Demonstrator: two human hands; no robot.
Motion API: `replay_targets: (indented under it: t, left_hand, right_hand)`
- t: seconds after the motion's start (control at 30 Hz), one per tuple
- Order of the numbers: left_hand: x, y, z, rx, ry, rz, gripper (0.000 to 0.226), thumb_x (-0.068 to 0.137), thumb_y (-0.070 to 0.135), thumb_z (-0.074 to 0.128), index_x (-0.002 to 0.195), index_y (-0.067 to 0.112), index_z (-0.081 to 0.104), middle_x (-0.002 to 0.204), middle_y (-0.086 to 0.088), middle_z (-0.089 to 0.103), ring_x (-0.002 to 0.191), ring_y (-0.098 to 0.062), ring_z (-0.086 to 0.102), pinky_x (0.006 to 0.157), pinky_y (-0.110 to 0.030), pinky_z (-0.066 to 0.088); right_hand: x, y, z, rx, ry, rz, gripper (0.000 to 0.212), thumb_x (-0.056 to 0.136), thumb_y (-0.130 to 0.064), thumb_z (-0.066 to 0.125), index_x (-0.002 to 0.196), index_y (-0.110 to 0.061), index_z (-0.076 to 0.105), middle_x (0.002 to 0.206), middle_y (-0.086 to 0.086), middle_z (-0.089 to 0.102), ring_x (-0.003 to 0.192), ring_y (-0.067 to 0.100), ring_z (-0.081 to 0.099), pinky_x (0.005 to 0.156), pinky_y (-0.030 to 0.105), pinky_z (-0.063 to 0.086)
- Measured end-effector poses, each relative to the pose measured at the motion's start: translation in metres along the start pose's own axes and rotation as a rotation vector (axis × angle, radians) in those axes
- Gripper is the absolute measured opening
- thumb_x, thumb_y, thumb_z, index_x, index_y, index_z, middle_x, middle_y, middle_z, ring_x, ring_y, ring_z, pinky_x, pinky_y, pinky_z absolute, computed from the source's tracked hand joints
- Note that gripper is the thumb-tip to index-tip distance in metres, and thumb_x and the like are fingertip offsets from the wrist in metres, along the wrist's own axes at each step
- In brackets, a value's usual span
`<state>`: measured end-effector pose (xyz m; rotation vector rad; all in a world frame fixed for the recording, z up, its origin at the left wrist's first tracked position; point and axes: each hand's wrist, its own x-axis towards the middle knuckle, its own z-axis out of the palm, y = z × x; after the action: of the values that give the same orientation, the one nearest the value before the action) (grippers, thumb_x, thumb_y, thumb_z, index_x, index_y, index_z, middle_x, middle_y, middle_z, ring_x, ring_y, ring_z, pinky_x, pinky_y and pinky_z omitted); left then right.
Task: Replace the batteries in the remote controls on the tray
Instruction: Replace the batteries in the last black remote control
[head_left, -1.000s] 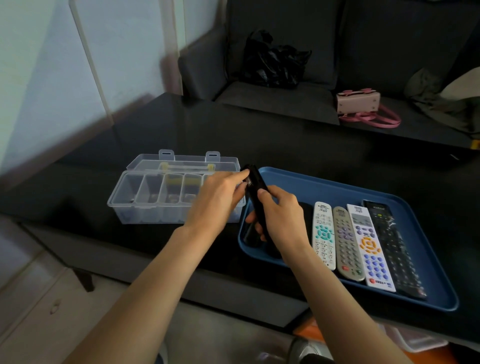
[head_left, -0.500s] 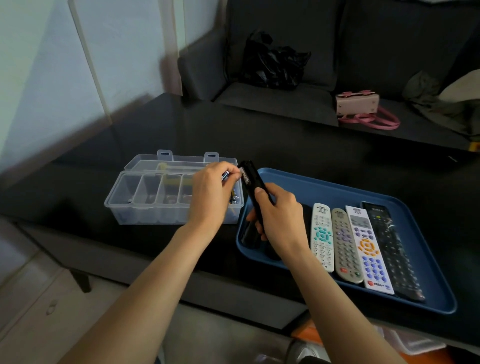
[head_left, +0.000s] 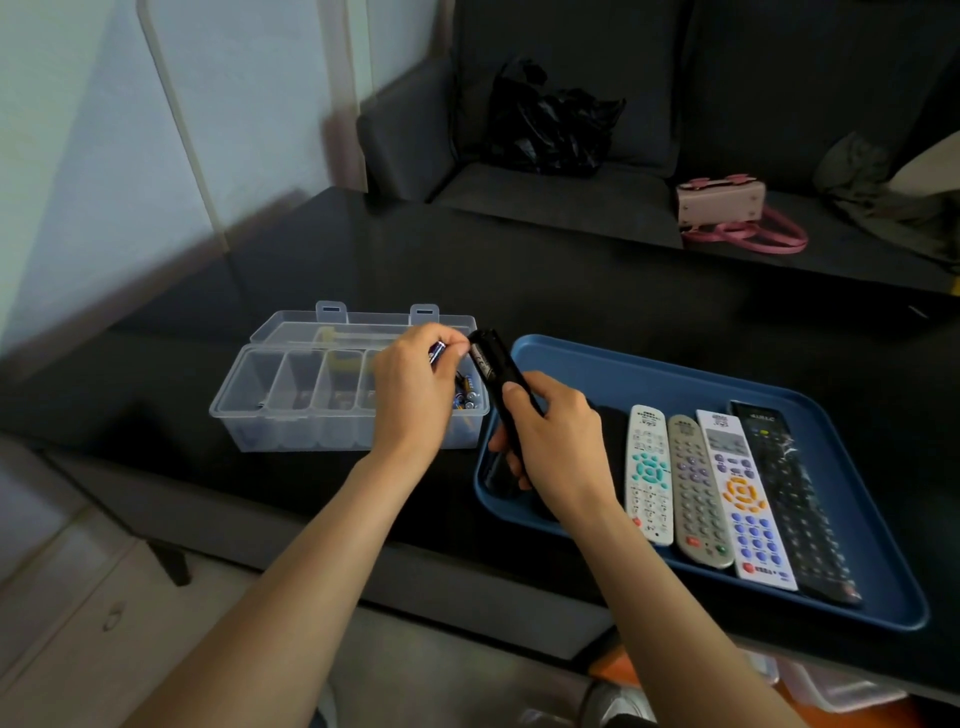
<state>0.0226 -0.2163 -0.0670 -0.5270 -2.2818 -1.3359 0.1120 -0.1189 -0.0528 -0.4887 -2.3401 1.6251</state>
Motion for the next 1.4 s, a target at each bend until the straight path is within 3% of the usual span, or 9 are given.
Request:
replay_targets:
  t: [0.2, 0.5, 0.63, 0.8, 0.93, 1.1, 1.23, 1.33, 1.4]
  left_hand:
    - [0.004, -0.002, 0.0, -0.077, -0.122, -0.108, 0.008, 0.092, 0.013, 0.053, 0.086, 0.013, 0.058, 0.078, 0.011, 0.055, 0.071, 0.002, 0.049, 0.063, 0.0, 0.034]
    - [0.007, -0.004, 0.008, -0.267, -0.211, -0.37, 0.017, 0.09, 0.025, 0.059, 0.091, 0.011, 0.049, 0.075, 0.007, 0.048, 0.067, -0.002, 0.045, 0.057, -0.007, 0.037]
    - [0.006, 0.0, 0.007, -0.409, -0.177, -0.466, 0.009, 0.09, 0.018, 0.058, 0.097, 0.014, 0.053, 0.086, 0.006, 0.054, 0.08, -0.007, 0.054, 0.07, -0.012, 0.044]
    - [0.012, 0.002, -0.009, -0.187, -0.121, -0.258, 0.007, 0.087, 0.022, 0.063, 0.091, 0.016, 0.061, 0.079, 0.014, 0.056, 0.072, 0.002, 0.052, 0.061, 0.0, 0.038]
    - [0.017, -0.004, -0.011, -0.012, -0.115, -0.265, 0.008, 0.083, 0.02, 0.069, 0.085, 0.014, 0.064, 0.073, 0.009, 0.057, 0.063, 0.0, 0.051, 0.056, 0.001, 0.036]
    - [0.035, 0.003, -0.003, 0.18, -0.387, -0.318, 0.01, 0.085, 0.012, 0.065, 0.093, 0.007, 0.067, 0.094, -0.006, 0.066, 0.092, -0.017, 0.06, 0.069, -0.017, 0.038]
    - [0.042, 0.013, 0.001, 0.228, -0.561, -0.354, 0.014, 0.093, 0.013, 0.052, 0.079, 0.015, 0.053, 0.092, -0.009, 0.05, 0.084, -0.022, 0.049, 0.072, -0.025, 0.033]
    - [0.044, 0.009, 0.0, 0.224, -0.583, -0.361, 0.024, 0.094, 0.006, 0.046, 0.114, 0.011, 0.057, 0.114, -0.011, 0.054, 0.105, -0.027, 0.054, 0.08, -0.029, 0.037]
    - [0.043, 0.006, -0.005, 0.196, -0.593, -0.377, 0.031, 0.092, 0.003, 0.046, 0.121, 0.012, 0.054, 0.123, -0.011, 0.055, 0.11, -0.025, 0.054, 0.086, -0.031, 0.04]
  right_hand:
    - [-0.001, 0.0, 0.001, 0.0, -0.013, 0.017, 0.019, 0.098, -0.026, 0.045, 0.092, -0.019, 0.063, 0.063, 0.005, 0.066, 0.039, 0.0, 0.05, 0.042, 0.019, 0.041]
    - [0.002, 0.001, 0.003, -0.042, -0.007, 0.023, 0.02, 0.098, -0.024, 0.046, 0.087, -0.017, 0.062, 0.065, 0.006, 0.066, 0.038, -0.001, 0.051, 0.041, 0.016, 0.04]
    - [0.003, 0.002, 0.003, -0.044, 0.001, 0.038, 0.021, 0.098, -0.024, 0.046, 0.086, -0.016, 0.062, 0.065, 0.005, 0.066, 0.039, -0.002, 0.051, 0.045, 0.02, 0.042]
    - [0.006, 0.0, 0.005, -0.013, 0.029, 0.062, 0.019, 0.098, -0.026, 0.045, 0.088, -0.024, 0.061, 0.066, 0.004, 0.068, 0.04, -0.001, 0.051, 0.047, 0.023, 0.041]
    - [0.009, -0.002, 0.003, 0.002, 0.064, 0.07, 0.019, 0.098, -0.027, 0.045, 0.09, -0.022, 0.061, 0.063, 0.003, 0.067, 0.04, 0.001, 0.05, 0.045, 0.023, 0.042]
    - [0.012, -0.001, 0.001, 0.01, 0.078, 0.09, 0.022, 0.098, -0.027, 0.045, 0.092, -0.015, 0.062, 0.063, 0.003, 0.067, 0.043, 0.005, 0.051, 0.047, 0.026, 0.043]
    - [0.016, -0.002, 0.002, 0.032, 0.077, 0.086, 0.023, 0.097, -0.026, 0.044, 0.091, -0.013, 0.062, 0.061, 0.003, 0.067, 0.043, 0.006, 0.051, 0.047, 0.026, 0.042]
    - [0.016, -0.003, 0.004, 0.036, 0.065, 0.063, 0.022, 0.097, -0.026, 0.044, 0.089, -0.015, 0.061, 0.061, 0.003, 0.067, 0.039, 0.001, 0.049, 0.049, 0.026, 0.04]
    - [0.015, -0.004, 0.006, 0.04, 0.051, 0.058, 0.022, 0.098, -0.026, 0.043, 0.089, -0.015, 0.06, 0.062, 0.004, 0.068, 0.04, 0.001, 0.051, 0.05, 0.026, 0.041]
